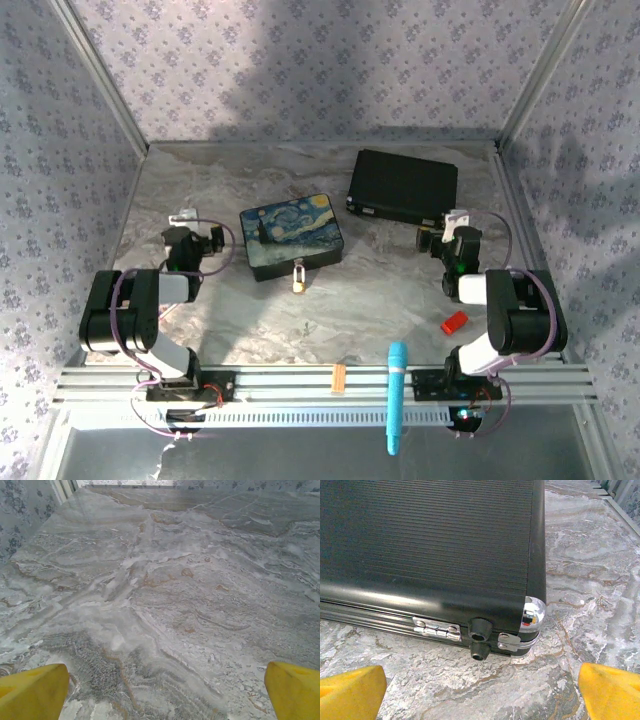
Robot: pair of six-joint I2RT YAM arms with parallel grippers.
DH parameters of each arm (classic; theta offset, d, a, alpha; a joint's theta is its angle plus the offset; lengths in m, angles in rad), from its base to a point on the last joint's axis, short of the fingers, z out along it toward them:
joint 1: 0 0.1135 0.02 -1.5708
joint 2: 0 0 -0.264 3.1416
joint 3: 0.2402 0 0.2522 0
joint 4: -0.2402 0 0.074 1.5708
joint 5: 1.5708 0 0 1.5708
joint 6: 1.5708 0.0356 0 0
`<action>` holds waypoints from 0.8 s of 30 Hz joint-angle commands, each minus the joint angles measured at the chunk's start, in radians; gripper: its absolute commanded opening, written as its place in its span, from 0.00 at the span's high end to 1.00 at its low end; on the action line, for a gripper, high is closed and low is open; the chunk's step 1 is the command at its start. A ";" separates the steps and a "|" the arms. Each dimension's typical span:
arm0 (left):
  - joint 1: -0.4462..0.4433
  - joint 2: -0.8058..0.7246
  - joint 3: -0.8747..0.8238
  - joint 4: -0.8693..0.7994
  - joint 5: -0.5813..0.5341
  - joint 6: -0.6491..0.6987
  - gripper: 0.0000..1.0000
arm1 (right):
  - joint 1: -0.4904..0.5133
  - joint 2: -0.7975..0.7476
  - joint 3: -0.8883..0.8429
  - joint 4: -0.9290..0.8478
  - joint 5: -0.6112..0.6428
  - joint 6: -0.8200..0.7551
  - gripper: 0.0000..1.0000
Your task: Unlock the padlock with the key
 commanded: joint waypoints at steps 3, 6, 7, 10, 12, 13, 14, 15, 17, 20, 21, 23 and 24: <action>0.008 0.009 0.019 0.004 0.034 0.013 0.00 | -0.007 0.003 0.019 -0.003 -0.007 -0.016 0.01; 0.009 0.009 0.018 0.004 0.034 0.013 0.00 | -0.006 0.002 0.018 -0.003 -0.008 -0.016 0.01; 0.008 0.009 0.019 0.004 0.034 0.014 0.00 | -0.007 0.003 0.019 -0.003 -0.008 -0.016 0.01; 0.008 0.009 0.019 0.004 0.034 0.012 0.00 | -0.006 0.004 0.019 -0.003 -0.008 -0.016 0.01; 0.007 0.008 0.019 0.004 0.035 0.013 0.00 | -0.007 0.004 0.019 -0.003 -0.008 -0.016 0.01; 0.008 0.009 0.019 0.004 0.034 0.012 0.00 | -0.007 0.003 0.019 -0.003 -0.007 -0.016 0.01; 0.008 0.008 0.019 0.005 0.034 0.013 0.00 | -0.007 0.003 0.018 -0.003 -0.008 -0.016 0.01; 0.009 0.008 0.018 0.004 0.035 0.012 0.00 | -0.007 0.003 0.019 -0.003 -0.007 -0.016 0.01; 0.009 0.008 0.019 0.004 0.035 0.012 0.00 | -0.006 0.003 0.018 -0.003 -0.008 -0.015 0.01; 0.008 0.009 0.019 0.004 0.034 0.013 0.00 | -0.010 0.003 0.018 -0.005 -0.014 -0.014 0.01; 0.009 0.008 0.019 0.004 0.035 0.012 0.00 | -0.011 0.004 0.019 -0.005 -0.018 -0.013 0.01; 0.009 0.008 0.019 0.004 0.034 0.013 0.00 | -0.012 0.002 0.018 -0.005 -0.019 -0.013 0.01; 0.008 0.010 0.020 0.004 0.034 0.013 0.00 | -0.013 0.003 0.018 -0.004 -0.018 -0.013 0.01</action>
